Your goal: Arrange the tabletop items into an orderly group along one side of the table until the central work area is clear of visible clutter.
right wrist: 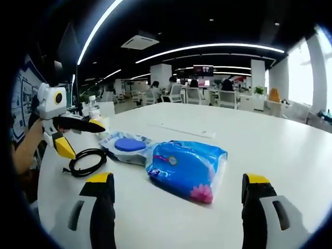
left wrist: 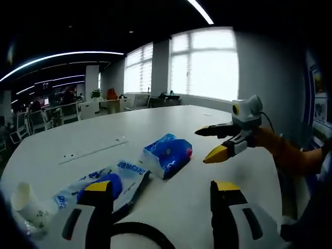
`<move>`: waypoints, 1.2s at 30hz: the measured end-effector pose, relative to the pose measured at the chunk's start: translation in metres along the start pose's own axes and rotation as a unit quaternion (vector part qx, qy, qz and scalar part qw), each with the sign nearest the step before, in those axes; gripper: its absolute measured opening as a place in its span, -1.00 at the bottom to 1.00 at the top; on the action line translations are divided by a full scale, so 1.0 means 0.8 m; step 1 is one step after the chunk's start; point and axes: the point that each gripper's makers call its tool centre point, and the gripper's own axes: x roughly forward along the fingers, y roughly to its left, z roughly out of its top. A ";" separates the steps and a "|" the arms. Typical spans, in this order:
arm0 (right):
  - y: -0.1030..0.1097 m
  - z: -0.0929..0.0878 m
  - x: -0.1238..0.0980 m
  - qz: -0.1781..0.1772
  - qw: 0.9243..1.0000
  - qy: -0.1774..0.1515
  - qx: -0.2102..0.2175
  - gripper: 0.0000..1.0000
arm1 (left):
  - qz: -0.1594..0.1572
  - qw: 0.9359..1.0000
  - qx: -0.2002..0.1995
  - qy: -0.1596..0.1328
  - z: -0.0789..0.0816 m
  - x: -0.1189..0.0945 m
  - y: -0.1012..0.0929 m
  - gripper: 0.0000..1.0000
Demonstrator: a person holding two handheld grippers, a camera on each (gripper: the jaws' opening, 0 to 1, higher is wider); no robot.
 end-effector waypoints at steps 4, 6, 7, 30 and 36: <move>0.015 0.006 -0.003 0.007 1.000 -0.008 -0.007 0.99 | 0.002 1.000 -0.002 0.002 -0.006 -0.008 0.002 0.52; 0.021 0.006 -0.003 0.008 1.000 -0.008 -0.006 0.98 | 0.004 1.000 -0.003 0.002 -0.006 -0.015 0.004 0.52; 0.022 0.006 -0.003 0.008 1.000 -0.008 -0.006 0.98 | 0.005 1.000 -0.004 0.000 -0.005 -0.016 0.005 0.52; 0.083 -0.003 0.004 0.026 0.999 0.015 -0.020 0.82 | 0.043 0.998 -0.029 -0.020 -0.019 -0.097 0.056 0.43; 0.114 -0.002 0.008 0.056 0.998 0.020 -0.007 0.78 | 0.043 0.998 -0.035 -0.024 -0.020 -0.110 0.057 0.42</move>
